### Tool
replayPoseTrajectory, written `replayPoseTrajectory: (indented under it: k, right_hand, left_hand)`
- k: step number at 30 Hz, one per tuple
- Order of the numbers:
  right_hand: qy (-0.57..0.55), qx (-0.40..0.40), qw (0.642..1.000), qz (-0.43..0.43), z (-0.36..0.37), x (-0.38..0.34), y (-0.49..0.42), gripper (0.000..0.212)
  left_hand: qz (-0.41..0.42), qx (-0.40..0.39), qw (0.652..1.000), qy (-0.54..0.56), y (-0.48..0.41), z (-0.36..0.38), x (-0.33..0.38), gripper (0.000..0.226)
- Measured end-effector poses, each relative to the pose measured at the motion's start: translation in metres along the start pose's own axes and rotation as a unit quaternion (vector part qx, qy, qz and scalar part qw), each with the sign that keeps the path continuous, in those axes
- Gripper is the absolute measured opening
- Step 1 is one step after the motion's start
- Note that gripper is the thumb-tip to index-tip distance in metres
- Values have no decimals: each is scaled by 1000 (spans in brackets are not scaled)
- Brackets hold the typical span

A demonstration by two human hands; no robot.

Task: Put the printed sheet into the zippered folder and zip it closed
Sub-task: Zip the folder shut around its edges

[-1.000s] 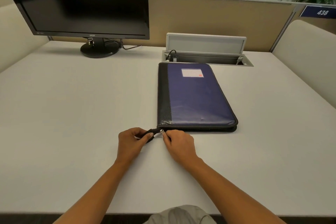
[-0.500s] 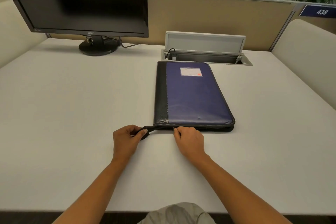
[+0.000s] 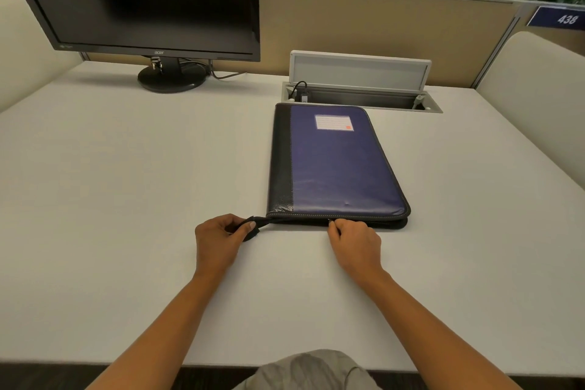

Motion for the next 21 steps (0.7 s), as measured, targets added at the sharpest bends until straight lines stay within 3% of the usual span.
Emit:
replayPoseTrajectory:
  k: [11,21]
  right_hand:
    - [-25,18,999,20,-9,19,-2,36]
    - [-33,50,994,92,-33,76,2,44]
  left_hand:
    - [-19,16,1000,-8,-3,-4,-5,14]
    - [-23,41,998,-29,-8,-17,-7,12]
Point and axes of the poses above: each hand's wrist, its own y-axis away from the middle knuckle, its own z-axis out of the palm, x = y × z, the point moved 10 cm from there along -y, towards the middle knuckle, and after that the axes turned 2 degrees about -z, right-handed, at the moved point
